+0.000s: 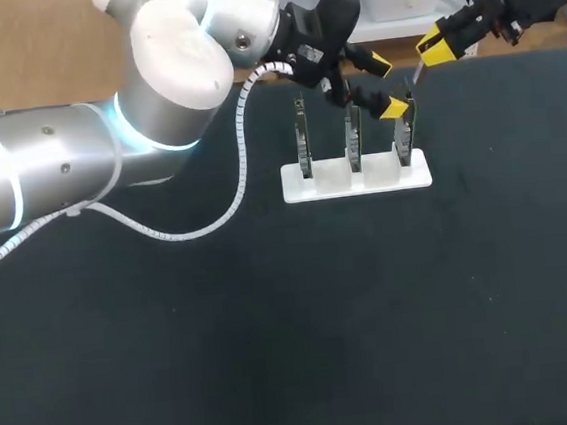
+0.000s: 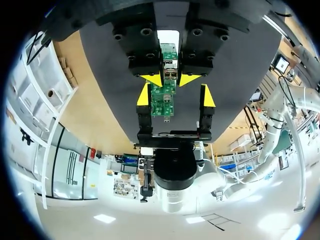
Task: Pick up the optical module with the left hand, and insert it into the network port with the right hand.
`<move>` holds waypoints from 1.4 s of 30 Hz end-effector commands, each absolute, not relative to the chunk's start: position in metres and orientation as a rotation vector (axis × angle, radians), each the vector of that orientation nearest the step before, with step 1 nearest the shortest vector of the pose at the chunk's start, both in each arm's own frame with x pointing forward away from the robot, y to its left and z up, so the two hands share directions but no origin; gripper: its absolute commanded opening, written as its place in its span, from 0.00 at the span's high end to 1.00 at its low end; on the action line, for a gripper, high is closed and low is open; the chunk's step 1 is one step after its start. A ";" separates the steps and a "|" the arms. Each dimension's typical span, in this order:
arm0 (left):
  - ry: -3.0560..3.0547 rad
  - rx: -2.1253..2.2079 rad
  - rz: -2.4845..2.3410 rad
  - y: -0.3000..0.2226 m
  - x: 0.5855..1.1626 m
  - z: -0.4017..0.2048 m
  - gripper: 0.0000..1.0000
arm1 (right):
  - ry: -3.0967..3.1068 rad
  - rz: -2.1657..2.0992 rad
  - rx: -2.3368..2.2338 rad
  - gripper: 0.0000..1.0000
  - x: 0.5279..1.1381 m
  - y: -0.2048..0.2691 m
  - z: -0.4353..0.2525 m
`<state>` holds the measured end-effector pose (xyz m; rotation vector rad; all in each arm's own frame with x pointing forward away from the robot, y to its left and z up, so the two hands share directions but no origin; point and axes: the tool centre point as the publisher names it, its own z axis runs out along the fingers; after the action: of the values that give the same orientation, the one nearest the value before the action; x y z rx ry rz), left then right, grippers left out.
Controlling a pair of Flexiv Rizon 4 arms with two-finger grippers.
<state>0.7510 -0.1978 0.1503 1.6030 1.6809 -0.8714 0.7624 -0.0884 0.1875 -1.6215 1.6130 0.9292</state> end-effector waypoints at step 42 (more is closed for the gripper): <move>1.694 1.633 -0.855 -0.206 0.752 0.153 0.00 | 1.646 0.827 -1.745 1.00 0.759 -0.081 0.187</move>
<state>0.7504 -0.2042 0.1526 1.6290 1.6887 -0.8561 0.7585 -0.0854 0.1869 -1.7388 1.6379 0.8383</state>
